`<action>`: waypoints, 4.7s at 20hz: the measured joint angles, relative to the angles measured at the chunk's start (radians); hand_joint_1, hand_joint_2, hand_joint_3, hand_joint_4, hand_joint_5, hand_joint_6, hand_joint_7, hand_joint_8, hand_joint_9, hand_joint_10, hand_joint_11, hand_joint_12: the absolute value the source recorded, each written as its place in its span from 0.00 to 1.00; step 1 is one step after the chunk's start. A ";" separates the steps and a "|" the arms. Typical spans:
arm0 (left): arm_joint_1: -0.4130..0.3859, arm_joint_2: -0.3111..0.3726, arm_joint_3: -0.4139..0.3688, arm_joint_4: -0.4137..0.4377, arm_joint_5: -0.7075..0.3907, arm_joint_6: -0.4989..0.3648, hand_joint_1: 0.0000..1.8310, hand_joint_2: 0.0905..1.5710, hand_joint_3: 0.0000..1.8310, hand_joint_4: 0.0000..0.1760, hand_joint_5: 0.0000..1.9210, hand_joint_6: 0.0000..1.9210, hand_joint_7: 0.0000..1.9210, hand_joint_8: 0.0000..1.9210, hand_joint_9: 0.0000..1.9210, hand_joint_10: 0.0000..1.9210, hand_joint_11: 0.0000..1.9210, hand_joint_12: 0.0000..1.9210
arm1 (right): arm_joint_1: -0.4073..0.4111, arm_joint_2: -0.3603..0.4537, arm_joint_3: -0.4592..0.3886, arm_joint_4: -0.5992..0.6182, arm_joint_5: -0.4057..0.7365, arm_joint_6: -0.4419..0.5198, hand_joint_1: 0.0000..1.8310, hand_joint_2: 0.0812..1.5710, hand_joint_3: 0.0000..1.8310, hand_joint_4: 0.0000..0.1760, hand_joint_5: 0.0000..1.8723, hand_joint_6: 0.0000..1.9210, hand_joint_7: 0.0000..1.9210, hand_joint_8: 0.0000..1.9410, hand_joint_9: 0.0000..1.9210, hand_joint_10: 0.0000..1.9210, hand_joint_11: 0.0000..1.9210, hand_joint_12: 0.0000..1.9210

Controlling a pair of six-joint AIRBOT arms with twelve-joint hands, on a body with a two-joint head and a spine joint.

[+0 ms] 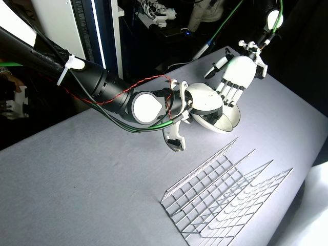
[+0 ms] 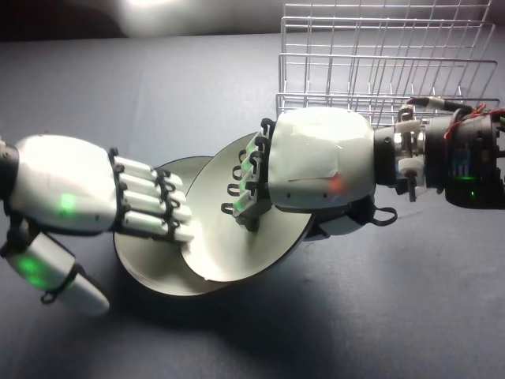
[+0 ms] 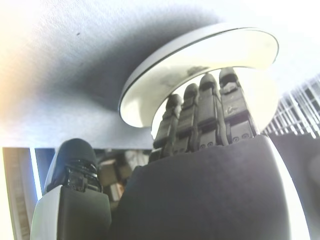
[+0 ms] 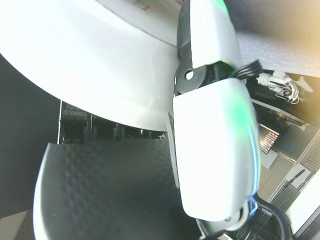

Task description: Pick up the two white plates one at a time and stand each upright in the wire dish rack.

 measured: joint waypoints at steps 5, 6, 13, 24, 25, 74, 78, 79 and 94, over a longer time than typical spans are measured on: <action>-0.043 0.016 0.026 -0.012 -0.002 -0.003 0.00 0.73 0.00 0.00 0.02 0.00 0.00 0.00 0.00 0.00 0.00 0.00 | -0.001 0.000 0.000 0.000 0.001 0.000 0.76 0.66 0.00 0.00 0.50 0.50 0.60 0.32 0.56 0.50 0.48 0.51; -0.049 0.019 0.026 -0.011 -0.002 -0.003 0.00 0.73 0.00 0.00 0.02 0.00 0.01 0.00 0.00 0.00 0.00 0.00 | -0.001 0.000 0.000 0.000 0.001 0.000 0.76 0.65 0.00 0.00 0.52 0.48 0.62 0.29 0.58 0.47 0.49 0.49; -0.106 0.055 0.077 -0.018 0.006 -0.028 0.00 0.72 0.00 0.00 0.01 0.00 0.00 0.00 0.00 0.00 0.00 0.00 | 0.030 0.010 -0.004 0.038 0.002 0.005 0.76 0.65 0.00 0.00 0.50 0.51 0.63 0.29 0.58 0.46 0.50 0.48; -0.123 0.065 0.114 -0.009 -0.014 -0.029 0.00 0.72 0.00 0.00 0.01 0.00 0.00 0.00 0.00 0.00 0.00 0.00 | 0.155 0.104 -0.153 0.148 -0.083 0.013 0.76 0.65 0.00 0.00 0.51 0.50 0.61 0.33 0.57 0.47 0.50 0.49; -0.123 0.065 0.120 -0.007 -0.013 -0.029 0.00 0.73 0.00 0.00 0.02 0.00 0.00 0.00 0.00 0.00 0.00 0.00 | 0.166 0.119 -0.175 0.179 -0.091 0.013 0.76 0.65 0.00 0.00 0.52 0.48 0.62 0.31 0.58 0.46 0.50 0.48; -0.137 0.047 0.158 0.056 -0.002 -0.066 0.00 0.73 0.00 0.00 0.03 0.01 0.02 0.01 0.01 0.00 0.01 0.00 | 0.399 0.307 -0.116 1.074 -0.329 0.033 0.76 0.64 0.00 0.00 0.55 0.45 0.62 0.29 0.57 0.47 0.49 0.48; -0.148 0.047 0.158 0.058 -0.008 -0.073 0.00 0.74 0.00 0.00 0.03 0.00 0.01 0.00 0.00 0.00 0.00 0.00 | 0.378 0.334 -0.101 1.077 -0.335 0.031 0.76 0.64 0.00 0.00 0.56 0.43 0.61 0.29 0.58 0.47 0.49 0.50; -0.148 0.047 0.157 0.060 -0.005 -0.078 0.00 0.73 0.00 0.00 0.02 0.00 0.01 0.00 0.00 0.00 0.00 0.00 | 0.369 0.344 -0.101 1.077 -0.338 0.031 0.76 0.64 0.00 0.00 0.55 0.45 0.62 0.28 0.57 0.47 0.50 0.50; -0.064 0.034 0.083 0.103 -0.055 -0.088 0.00 0.74 0.00 0.00 0.03 0.00 0.01 0.00 0.00 0.00 0.00 0.00 | 0.220 0.339 0.010 1.080 -0.322 0.027 0.76 0.65 0.00 0.00 0.52 0.49 0.62 0.31 0.57 0.47 0.50 0.49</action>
